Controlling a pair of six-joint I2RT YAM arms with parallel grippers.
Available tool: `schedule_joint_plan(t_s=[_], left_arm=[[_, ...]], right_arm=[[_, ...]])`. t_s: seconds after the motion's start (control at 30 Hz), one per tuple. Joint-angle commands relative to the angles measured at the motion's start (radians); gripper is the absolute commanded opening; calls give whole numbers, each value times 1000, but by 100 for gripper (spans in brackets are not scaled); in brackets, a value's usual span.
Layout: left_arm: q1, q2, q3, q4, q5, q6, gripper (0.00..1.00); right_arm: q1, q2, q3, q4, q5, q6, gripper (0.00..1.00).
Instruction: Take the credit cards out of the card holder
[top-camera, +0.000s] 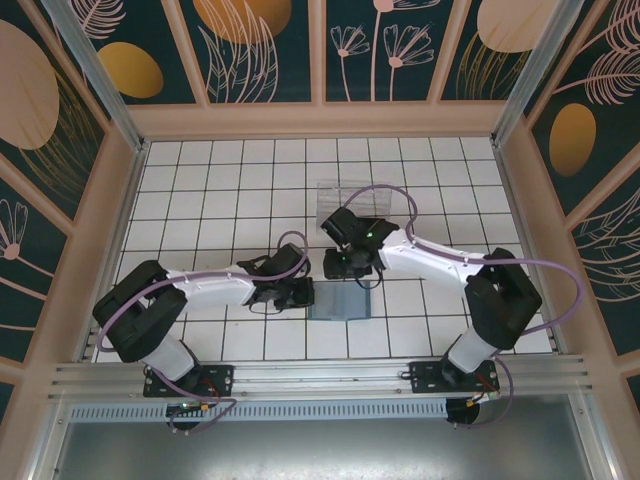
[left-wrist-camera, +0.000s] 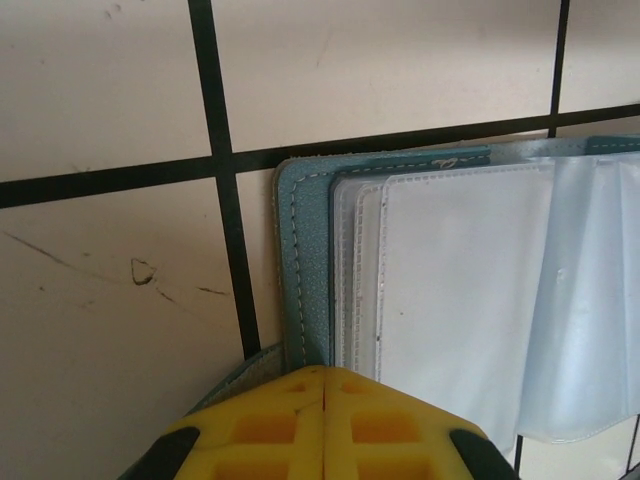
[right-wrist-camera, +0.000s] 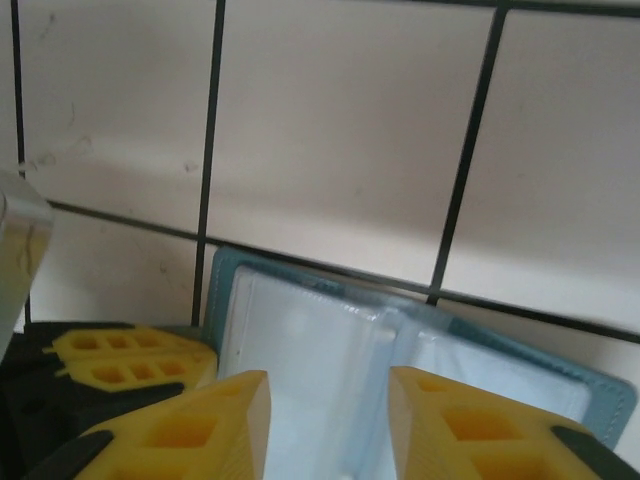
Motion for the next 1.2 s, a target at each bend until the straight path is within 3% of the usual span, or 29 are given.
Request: schedule_joint_plan(t_s=[0.0, 0.17, 0.47, 0.67, 0.87, 1.17], left_arm=[[0, -20, -46, 58, 40, -44, 7], [4, -18, -78, 98, 60, -61, 7], [8, -19, -95, 90, 53, -52, 7], [10, -17, -94, 70, 41, -47, 7], [10, -16, -89, 41, 24, -41, 7], [13, 1, -65, 1, 10, -18, 6]], right_arm=[[45, 36, 0, -43, 0, 68, 41], [88, 96, -3, -22, -2, 90, 53], [106, 192, -33, 15, 1, 117, 54], [108, 211, -59, 10, 39, 127, 51], [106, 192, -74, -9, 62, 130, 40], [87, 120, -102, -38, 155, 151, 34]])
